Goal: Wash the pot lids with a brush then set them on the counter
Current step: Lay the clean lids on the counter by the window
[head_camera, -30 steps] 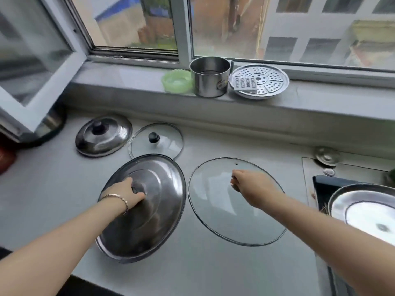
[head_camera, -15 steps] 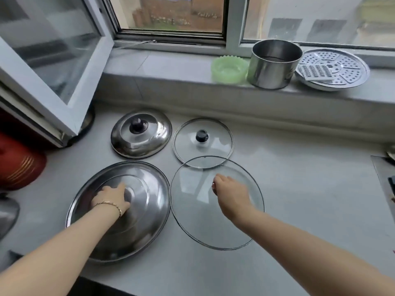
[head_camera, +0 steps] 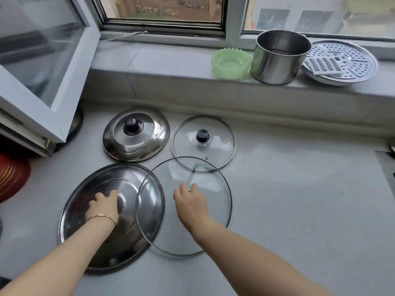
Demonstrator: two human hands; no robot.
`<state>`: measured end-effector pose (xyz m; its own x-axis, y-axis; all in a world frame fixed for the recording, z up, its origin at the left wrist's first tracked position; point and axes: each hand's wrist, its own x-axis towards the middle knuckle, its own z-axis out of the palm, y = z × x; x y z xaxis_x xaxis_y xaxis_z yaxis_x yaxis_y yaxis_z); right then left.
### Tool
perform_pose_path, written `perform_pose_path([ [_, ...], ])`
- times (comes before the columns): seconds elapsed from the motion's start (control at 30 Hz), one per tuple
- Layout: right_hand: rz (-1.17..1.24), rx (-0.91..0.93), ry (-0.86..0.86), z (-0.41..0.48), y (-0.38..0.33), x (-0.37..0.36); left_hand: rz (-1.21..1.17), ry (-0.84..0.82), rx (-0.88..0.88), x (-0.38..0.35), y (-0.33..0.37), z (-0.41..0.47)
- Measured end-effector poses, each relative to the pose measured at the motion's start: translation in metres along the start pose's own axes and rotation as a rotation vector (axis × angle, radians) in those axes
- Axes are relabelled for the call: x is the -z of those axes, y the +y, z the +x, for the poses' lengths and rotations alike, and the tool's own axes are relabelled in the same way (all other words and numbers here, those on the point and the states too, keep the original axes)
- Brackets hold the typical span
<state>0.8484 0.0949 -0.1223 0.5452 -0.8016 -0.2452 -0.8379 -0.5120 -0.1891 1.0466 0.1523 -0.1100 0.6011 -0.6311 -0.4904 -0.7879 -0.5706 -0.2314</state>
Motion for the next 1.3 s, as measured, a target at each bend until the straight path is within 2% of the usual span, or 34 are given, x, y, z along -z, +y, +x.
perform_pose_path([
  [0.13,0.042,0.042,-0.048,-0.008,0.002,0.001,0.015,0.082,-0.027,0.01,0.022,-0.008],
  [0.2,0.227,0.086,-0.065,-0.014,0.014,0.005,-0.034,0.18,-0.119,0.019,0.046,-0.017],
  [0.27,0.376,0.07,-0.187,-0.028,0.04,0.017,-0.093,0.222,-0.223,0.029,0.078,-0.03],
  [0.47,0.457,-0.098,-0.324,-0.098,0.176,0.052,-0.271,0.132,-0.553,0.048,0.197,-0.097],
  [0.63,0.383,-0.291,-0.267,-0.179,0.317,0.08,-0.248,0.027,-0.762,0.051,0.319,-0.183],
  [0.73,0.373,-0.418,-0.183,-0.233,0.4,0.091,-0.307,-0.082,-0.807,0.038,0.396,-0.231],
  [0.83,0.384,-0.521,-0.128,-0.288,0.471,0.095,-0.603,-0.399,-0.705,0.013,0.481,-0.281],
  [0.93,0.409,-0.588,-0.086,-0.332,0.528,0.096,-0.912,-0.763,-0.428,-0.01,0.564,-0.333],
  [1.03,0.441,-0.655,-0.028,-0.365,0.57,0.094,-1.089,-1.017,-0.182,-0.031,0.625,-0.37],
  [1.1,0.425,-0.696,0.002,-0.381,0.591,0.091,-1.211,-1.06,-0.056,-0.043,0.652,-0.383],
  [1.2,0.416,-0.767,0.074,-0.397,0.613,0.086,-1.433,-1.012,0.066,-0.048,0.681,-0.392],
  [1.3,0.401,-0.834,0.214,-0.412,0.623,0.085,-1.544,-0.92,0.081,-0.044,0.699,-0.395],
])
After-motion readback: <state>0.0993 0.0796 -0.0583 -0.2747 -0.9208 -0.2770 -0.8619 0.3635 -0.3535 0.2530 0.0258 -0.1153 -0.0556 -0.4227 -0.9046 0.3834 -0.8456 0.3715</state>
